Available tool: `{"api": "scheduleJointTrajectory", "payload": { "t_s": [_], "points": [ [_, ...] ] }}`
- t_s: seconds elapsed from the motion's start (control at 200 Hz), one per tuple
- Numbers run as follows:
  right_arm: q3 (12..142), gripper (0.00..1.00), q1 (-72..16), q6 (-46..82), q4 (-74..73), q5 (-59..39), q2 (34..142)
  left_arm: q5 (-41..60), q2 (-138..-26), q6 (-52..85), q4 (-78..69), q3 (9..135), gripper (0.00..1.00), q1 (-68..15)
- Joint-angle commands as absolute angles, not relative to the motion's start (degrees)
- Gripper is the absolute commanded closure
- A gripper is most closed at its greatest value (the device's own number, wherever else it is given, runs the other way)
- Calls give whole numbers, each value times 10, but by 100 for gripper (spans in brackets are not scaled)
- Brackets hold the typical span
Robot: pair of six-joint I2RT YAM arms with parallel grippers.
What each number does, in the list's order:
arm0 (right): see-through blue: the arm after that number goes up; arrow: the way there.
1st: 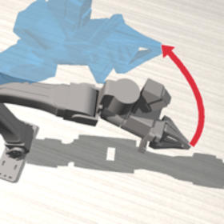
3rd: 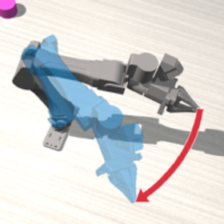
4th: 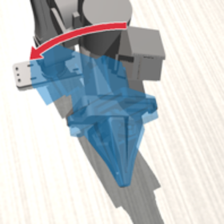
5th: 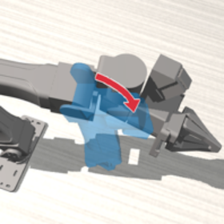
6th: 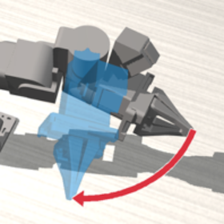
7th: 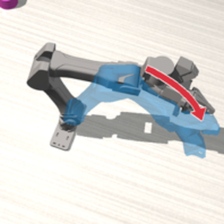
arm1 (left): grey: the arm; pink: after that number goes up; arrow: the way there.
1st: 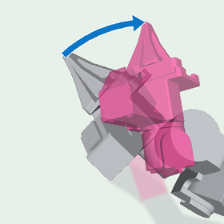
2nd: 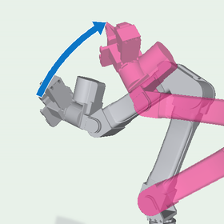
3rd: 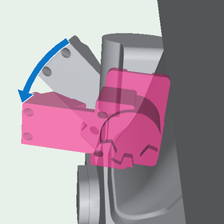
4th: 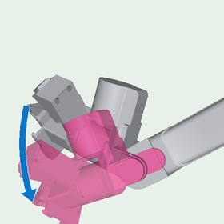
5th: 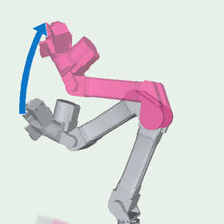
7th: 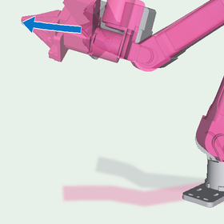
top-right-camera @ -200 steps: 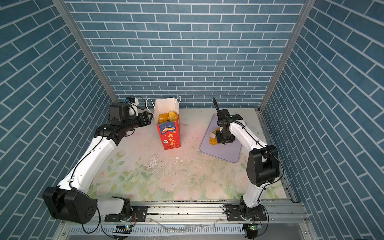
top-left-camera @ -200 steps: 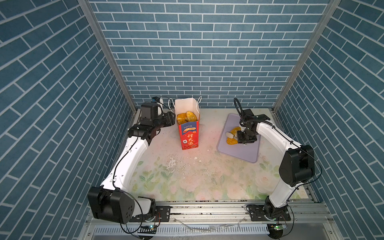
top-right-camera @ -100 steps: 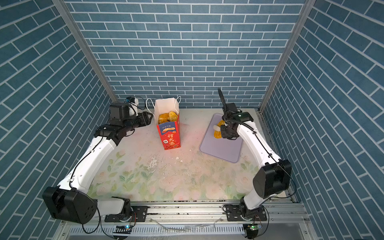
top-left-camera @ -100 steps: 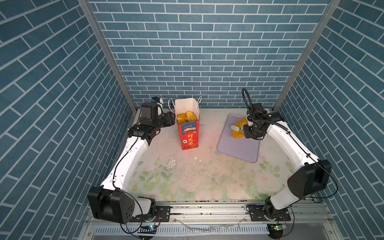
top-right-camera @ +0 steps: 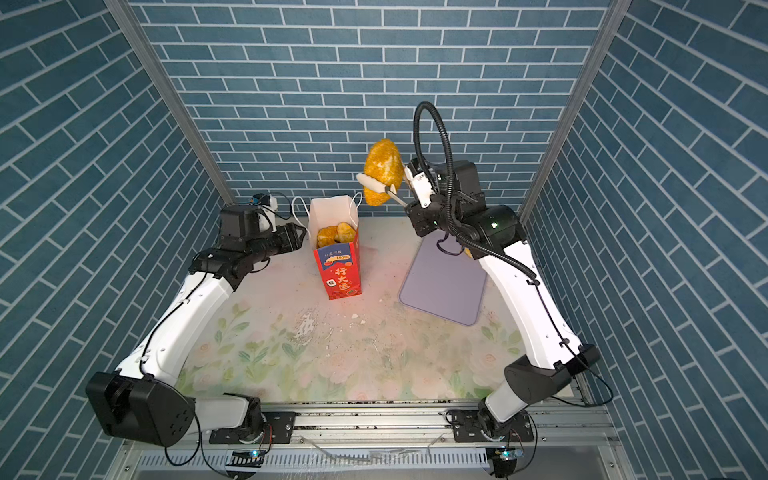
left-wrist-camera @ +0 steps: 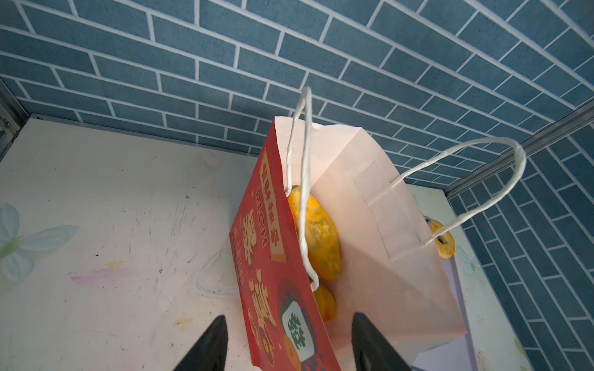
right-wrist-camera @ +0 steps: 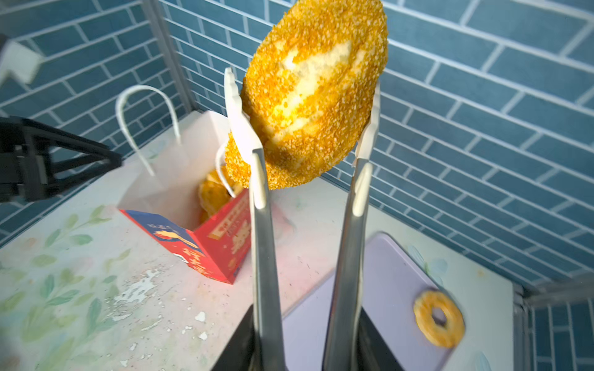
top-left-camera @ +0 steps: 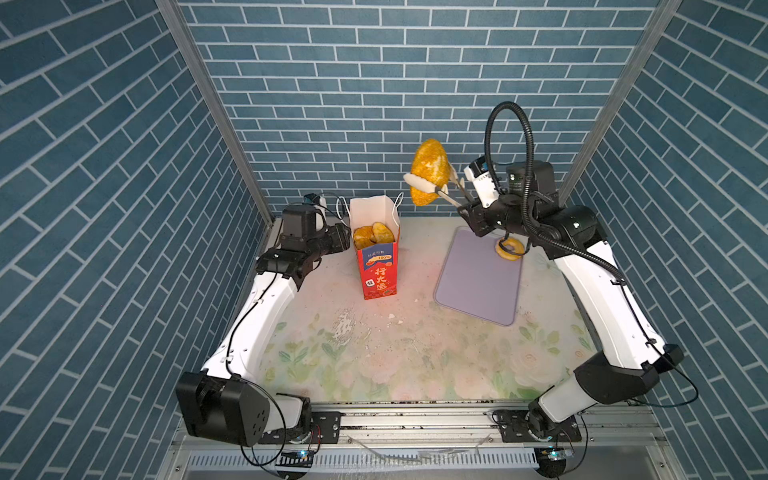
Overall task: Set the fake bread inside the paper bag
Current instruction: 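Lift the bun with the tongs and carry it over the bag opening, then open the tongs to drop the round bun into the bag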
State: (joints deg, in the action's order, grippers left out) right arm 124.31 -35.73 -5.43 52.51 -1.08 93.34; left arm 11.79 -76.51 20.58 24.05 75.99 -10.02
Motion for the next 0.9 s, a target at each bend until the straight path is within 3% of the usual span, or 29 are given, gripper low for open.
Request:
{"api": "scheduleJointTrajectory", "payload": {
  "t_s": [0.0,0.36,0.585,0.895],
  "points": [
    [1301,78,-389,-128,488,-47,987,111,-757,208,236,763,37,-98],
    [1330,75,-436,-133,526,-25,1070,103,-748,201,245,759,37,-98],
    [1325,51,-444,-134,534,-11,1066,108,-754,200,246,764,37,-98],
    [1372,46,-447,-138,527,29,1048,108,-756,200,244,765,37,-98]
  ]
}}
